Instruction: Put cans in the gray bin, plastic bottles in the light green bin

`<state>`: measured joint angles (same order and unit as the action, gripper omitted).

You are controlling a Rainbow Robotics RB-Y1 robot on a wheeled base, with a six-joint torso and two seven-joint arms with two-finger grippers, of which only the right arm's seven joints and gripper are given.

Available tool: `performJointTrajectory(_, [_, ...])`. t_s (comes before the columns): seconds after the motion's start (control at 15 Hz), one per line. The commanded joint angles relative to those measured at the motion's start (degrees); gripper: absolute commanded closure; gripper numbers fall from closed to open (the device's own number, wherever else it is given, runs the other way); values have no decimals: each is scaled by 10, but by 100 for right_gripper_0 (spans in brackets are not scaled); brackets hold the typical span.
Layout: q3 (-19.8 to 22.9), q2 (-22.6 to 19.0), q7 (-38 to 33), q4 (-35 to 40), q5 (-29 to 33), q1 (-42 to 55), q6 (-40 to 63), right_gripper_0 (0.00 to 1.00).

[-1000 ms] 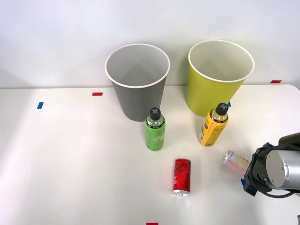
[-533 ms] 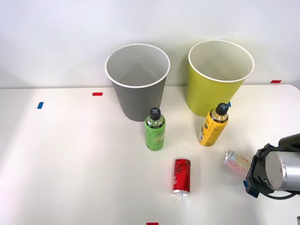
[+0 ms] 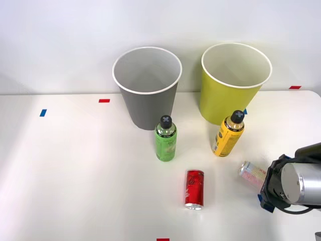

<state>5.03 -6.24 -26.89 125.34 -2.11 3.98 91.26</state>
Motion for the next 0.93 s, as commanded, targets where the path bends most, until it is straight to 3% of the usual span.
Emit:
performJointTrajectory(0.07, [0, 9, 5, -13, 9, -1, -11, 20])
performJointTrajectory(0.2, [-12, 12, 6, -50, 36, -6, -50, 20])
performJointTrajectory(0.53, [-14, 17, 17, -45, 48, -6, -48, 20])
performJointTrajectory(0.73, [-25, 15, 37, -45, 59, -5, -48, 45])
performJointTrajectory(0.93, [-31, 10, 73, -43, 69, -5, -47, 54])
